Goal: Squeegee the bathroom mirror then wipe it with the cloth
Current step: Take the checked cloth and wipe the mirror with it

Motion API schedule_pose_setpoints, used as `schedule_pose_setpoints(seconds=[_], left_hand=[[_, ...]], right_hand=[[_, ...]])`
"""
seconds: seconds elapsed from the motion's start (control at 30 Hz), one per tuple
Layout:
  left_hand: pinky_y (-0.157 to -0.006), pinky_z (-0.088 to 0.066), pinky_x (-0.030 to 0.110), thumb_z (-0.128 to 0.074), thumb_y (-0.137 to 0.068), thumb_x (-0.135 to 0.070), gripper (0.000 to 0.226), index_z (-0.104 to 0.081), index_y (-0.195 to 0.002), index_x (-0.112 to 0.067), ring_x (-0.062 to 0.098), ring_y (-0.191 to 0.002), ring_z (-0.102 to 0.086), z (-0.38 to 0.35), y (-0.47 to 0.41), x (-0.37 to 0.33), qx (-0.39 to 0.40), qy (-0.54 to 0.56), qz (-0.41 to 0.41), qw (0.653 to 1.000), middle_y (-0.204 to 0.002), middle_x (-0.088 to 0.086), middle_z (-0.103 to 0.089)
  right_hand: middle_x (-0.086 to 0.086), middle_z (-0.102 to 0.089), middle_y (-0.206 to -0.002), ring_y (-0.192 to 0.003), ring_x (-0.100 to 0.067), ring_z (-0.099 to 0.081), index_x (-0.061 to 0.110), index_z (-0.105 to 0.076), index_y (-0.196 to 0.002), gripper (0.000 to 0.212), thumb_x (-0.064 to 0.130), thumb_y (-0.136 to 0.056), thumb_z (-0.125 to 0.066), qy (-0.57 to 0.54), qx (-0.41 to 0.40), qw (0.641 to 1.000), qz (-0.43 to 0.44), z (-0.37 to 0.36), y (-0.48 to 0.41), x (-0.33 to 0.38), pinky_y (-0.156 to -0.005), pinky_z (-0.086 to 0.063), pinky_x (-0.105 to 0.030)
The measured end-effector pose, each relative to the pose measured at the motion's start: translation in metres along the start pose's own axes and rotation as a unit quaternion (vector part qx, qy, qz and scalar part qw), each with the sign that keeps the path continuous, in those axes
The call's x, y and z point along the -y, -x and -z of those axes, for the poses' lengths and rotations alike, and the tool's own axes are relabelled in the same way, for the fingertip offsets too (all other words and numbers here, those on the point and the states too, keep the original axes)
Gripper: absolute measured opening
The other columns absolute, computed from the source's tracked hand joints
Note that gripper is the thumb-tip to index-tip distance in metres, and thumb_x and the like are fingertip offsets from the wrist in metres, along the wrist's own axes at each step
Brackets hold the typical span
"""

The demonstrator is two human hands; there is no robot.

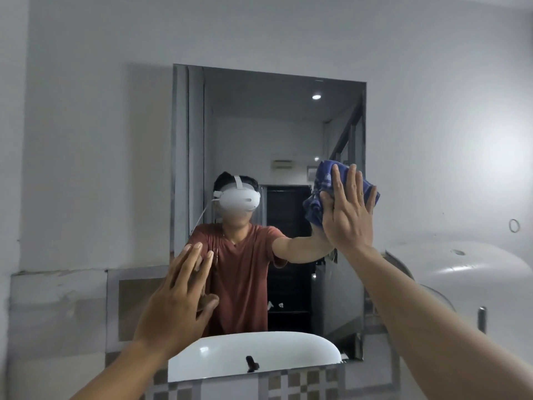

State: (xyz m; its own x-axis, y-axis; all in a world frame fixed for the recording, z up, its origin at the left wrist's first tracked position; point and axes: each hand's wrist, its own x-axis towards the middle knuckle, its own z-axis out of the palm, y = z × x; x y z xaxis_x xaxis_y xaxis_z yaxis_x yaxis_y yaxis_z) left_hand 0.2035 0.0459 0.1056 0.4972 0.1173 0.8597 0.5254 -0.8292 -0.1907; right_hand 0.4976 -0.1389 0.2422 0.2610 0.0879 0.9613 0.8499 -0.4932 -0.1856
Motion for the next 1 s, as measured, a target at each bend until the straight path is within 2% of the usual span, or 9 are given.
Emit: schedule_pose_setpoints(seconds=[0.07,0.3,0.4,0.53,0.67,0.7,0.8,0.9,1.0], left_hand=[[-0.113,-0.04,0.044,-0.048,-0.092,-0.053,0.083,-0.023,-0.159,-0.012,0.029,-0.155,-0.013,-0.001,0.0,0.0,0.001,0.001,-0.002,1.0,-0.167,0.013,-0.018],[-0.112,-0.041,0.046,-0.047,-0.091,-0.054,0.084,-0.019,-0.159,-0.013,0.031,-0.155,-0.015,-0.001,0.001,0.0,0.006,0.008,-0.003,1.0,-0.167,0.014,-0.017],[-0.111,-0.041,0.044,-0.047,-0.09,-0.054,0.084,-0.021,-0.159,-0.011,0.031,-0.155,-0.014,0.003,0.001,-0.002,0.011,0.003,-0.002,1.0,-0.167,0.015,-0.016],[-0.121,-0.029,0.045,-0.043,-0.092,-0.054,0.083,-0.021,-0.159,-0.01,0.034,-0.154,-0.014,0.001,0.016,-0.004,0.008,-0.005,-0.006,1.0,-0.167,0.018,-0.012],[-0.124,-0.015,0.041,-0.021,-0.097,-0.059,0.079,-0.026,-0.157,-0.008,0.037,-0.153,-0.017,-0.009,0.038,-0.007,0.024,-0.025,-0.012,0.999,-0.166,0.02,-0.015],[-0.125,-0.015,0.041,-0.024,-0.097,-0.058,0.078,-0.026,-0.157,-0.008,0.038,-0.154,-0.015,-0.012,0.04,-0.007,0.026,-0.028,-0.012,0.999,-0.167,0.02,-0.013],[-0.12,-0.031,0.049,-0.046,-0.091,-0.054,0.084,-0.025,-0.157,-0.008,0.038,-0.154,-0.012,-0.014,0.04,-0.007,0.033,-0.031,-0.007,0.999,-0.167,0.019,-0.01],[-0.117,-0.037,0.053,-0.059,-0.09,-0.048,0.089,-0.02,-0.159,-0.008,0.037,-0.155,-0.009,-0.013,0.04,-0.005,0.046,-0.034,-0.01,0.998,-0.168,0.019,-0.009],[-0.116,-0.038,0.051,-0.061,-0.092,-0.045,0.086,-0.022,-0.158,-0.007,0.036,-0.155,-0.01,-0.012,0.041,-0.007,0.044,-0.036,-0.004,0.998,-0.167,0.019,-0.012]], right_hand=[[-0.007,-0.01,-0.17,-0.157,-0.02,-0.003,0.033,-0.011,-0.161,0.058,0.051,-0.105,-0.007,-0.011,-0.014,1.0,-0.025,-0.005,0.011,-0.004,-0.124,-0.005,-0.057],[-0.009,-0.005,-0.169,-0.157,-0.022,0.001,0.025,-0.011,-0.162,0.061,0.047,-0.105,-0.014,0.003,0.003,1.0,-0.027,-0.009,0.064,-0.01,-0.124,-0.005,-0.058],[-0.008,-0.003,-0.17,-0.157,-0.02,0.003,0.026,-0.01,-0.162,0.063,0.052,-0.104,-0.009,-0.008,0.017,0.999,-0.042,-0.009,0.078,-0.009,-0.124,-0.001,-0.057],[-0.009,-0.002,-0.169,-0.156,-0.021,0.004,0.025,-0.009,-0.162,0.064,0.053,-0.104,-0.007,-0.014,0.023,0.999,-0.046,-0.009,0.083,-0.006,-0.124,0.002,-0.056],[-0.014,-0.009,-0.168,-0.156,-0.027,-0.002,0.022,-0.015,-0.161,0.066,0.054,-0.104,-0.008,-0.022,0.018,0.999,-0.045,-0.006,0.084,0.008,-0.123,-0.002,-0.062],[-0.015,-0.009,-0.168,-0.156,-0.029,-0.003,0.022,-0.016,-0.161,0.068,0.056,-0.103,-0.007,-0.015,0.024,0.999,-0.029,-0.004,0.084,0.013,-0.123,-0.002,-0.062],[-0.017,-0.011,-0.168,-0.156,-0.034,-0.007,0.022,-0.018,-0.161,0.071,0.059,-0.102,-0.012,0.015,0.042,0.998,0.04,-0.003,0.083,0.033,-0.122,-0.003,-0.064],[-0.017,-0.009,-0.168,-0.156,-0.034,-0.006,0.024,-0.014,-0.161,0.068,0.057,-0.103,-0.024,0.023,0.048,0.996,0.07,-0.007,0.078,0.058,-0.121,-0.004,-0.065],[-0.017,-0.005,-0.168,-0.156,-0.033,-0.002,0.025,-0.009,-0.162,0.069,0.053,-0.103,-0.032,0.009,0.056,0.993,0.103,-0.009,0.071,0.089,-0.121,0.003,-0.065]])
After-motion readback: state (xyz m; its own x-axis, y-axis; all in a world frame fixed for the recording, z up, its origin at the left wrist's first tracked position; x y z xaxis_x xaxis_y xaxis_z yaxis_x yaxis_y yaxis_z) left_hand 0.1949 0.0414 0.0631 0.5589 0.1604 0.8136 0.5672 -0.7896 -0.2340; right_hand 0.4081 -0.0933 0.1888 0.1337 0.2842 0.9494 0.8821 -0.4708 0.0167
